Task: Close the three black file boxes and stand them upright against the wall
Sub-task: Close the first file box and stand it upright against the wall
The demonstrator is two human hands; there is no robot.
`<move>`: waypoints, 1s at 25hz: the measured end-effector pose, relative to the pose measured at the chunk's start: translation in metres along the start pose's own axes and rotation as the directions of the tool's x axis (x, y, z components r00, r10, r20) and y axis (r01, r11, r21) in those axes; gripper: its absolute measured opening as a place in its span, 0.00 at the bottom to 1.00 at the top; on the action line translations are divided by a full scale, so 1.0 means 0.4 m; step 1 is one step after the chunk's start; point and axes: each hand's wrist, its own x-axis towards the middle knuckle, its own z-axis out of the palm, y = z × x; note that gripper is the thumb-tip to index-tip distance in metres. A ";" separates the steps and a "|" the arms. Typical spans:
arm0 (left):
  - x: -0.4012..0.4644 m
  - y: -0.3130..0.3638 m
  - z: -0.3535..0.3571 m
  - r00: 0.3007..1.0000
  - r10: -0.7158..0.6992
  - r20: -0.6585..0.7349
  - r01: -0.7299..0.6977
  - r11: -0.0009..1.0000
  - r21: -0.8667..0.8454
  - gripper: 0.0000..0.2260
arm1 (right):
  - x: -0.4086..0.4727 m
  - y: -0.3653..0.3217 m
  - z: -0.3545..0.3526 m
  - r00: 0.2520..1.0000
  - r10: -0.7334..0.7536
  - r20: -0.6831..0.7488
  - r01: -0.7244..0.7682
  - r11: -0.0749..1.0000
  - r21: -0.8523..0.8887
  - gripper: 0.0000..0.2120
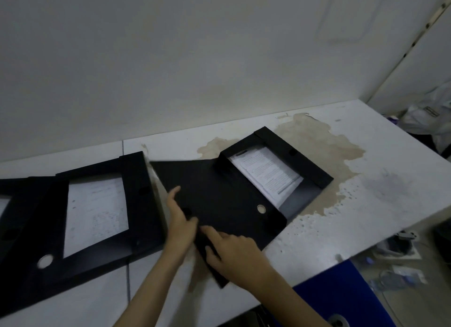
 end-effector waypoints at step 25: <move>0.015 -0.206 0.048 0.828 -0.095 0.552 -0.487 0.367 0.793 0.25 | -0.050 0.298 -0.007 0.618 0.747 -0.244 -0.078 0.367 0.927 0.19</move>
